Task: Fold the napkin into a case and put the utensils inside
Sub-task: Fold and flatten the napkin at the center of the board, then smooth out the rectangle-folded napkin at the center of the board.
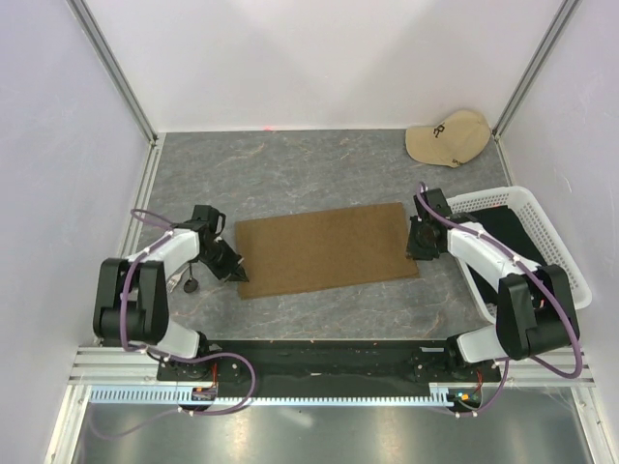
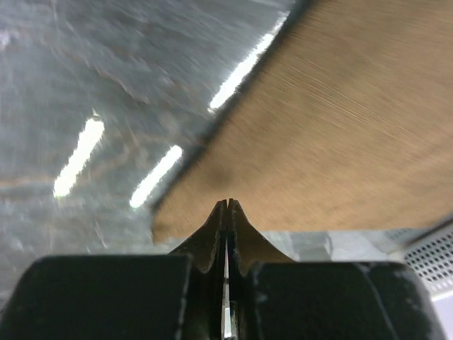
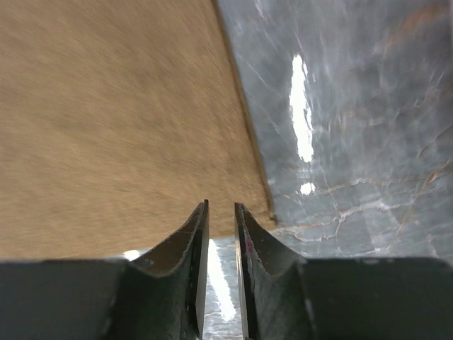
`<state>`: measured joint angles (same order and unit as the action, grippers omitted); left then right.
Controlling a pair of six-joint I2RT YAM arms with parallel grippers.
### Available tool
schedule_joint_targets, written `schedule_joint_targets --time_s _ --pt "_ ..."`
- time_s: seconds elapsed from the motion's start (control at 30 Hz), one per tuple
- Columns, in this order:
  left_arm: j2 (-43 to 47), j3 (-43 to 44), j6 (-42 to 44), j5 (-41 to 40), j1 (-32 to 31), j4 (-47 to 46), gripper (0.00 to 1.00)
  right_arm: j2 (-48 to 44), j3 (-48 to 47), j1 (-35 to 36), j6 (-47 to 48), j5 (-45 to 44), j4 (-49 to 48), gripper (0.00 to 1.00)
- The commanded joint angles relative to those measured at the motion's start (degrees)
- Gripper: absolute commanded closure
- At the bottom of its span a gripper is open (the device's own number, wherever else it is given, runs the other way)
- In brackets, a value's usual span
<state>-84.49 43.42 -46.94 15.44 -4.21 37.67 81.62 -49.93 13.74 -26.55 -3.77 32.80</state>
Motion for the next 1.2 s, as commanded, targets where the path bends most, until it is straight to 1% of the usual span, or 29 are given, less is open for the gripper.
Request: schedule_joint_targets --time_s 0.0,0.07,0.1,0.17,0.2,0.27,0.3,0.37,0.4,0.47,0.53,0.63,0.87,1.17 --pt "0.4 -0.5 3.9 0.7 0.2 -4.8 0.98 0.3 3.5 0.6 -1.1 -0.7 -3.2 0.73" --pt "4.0 -0.5 4.4 0.6 0.2 -6.2 0.97 0.0 3.0 0.6 -0.3 -1.1 -3.2 0.73" --pt "6.7 -0.1 4.6 0.7 0.2 -6.9 0.91 -0.1 2.4 0.7 0.1 -1.3 -2.9 0.72" --pt "7.9 2.7 4.8 1.5 0.3 -7.7 0.86 0.0 -0.5 0.6 0.4 -1.5 -2.4 0.7" --pt "7.9 3.9 4.8 3.0 0.3 -8.0 0.83 0.6 -1.7 0.7 0.5 -1.5 -2.3 0.63" --pt "5.4 7.7 4.4 4.2 0.3 -9.1 0.83 2.1 -6.1 0.6 0.6 -1.9 -2.4 0.56" --pt "3.6 9.0 4.5 5.5 0.3 -9.7 0.83 4.4 -7.8 0.6 0.7 -2.0 -2.6 0.51" --pt "-1.9 12.9 4.2 6.3 0.3 -11.3 0.84 7.3 -13.1 0.6 0.8 -2.0 -2.9 0.48" --pt "-3.7 14.4 4.3 7.1 0.3 -11.7 0.86 10.5 -15.0 0.6 0.7 -1.8 -2.8 0.46" --pt "-9.2 18.4 4.2 7.5 0.3 -12.6 0.88 13.5 -20.0 0.7 0.5 -1.8 -2.8 0.46" --pt "-12.2 22.3 4.7 6.8 0.3 -12.4 0.91 17.2 -22.6 0.7 0.4 -1.9 -2.8 0.47" --pt "-16.0 25.3 5.2 6.0 0.8 -12.0 0.93 21.0 -25.9 0.7 0.4 -3.3 -3.2 0.5" --pt "-20.4 26.6 6.2 5.0 1.9 -11.8 0.94 28.1 -31.3 0.6 3.3 -7.7 -3.7 0.55" --pt "-26.7 28.4 9.0 2.0 4.1 -11.3 0.95 33.0 -33.8 0.6 5.5 -11.3 -6.3 0.56"
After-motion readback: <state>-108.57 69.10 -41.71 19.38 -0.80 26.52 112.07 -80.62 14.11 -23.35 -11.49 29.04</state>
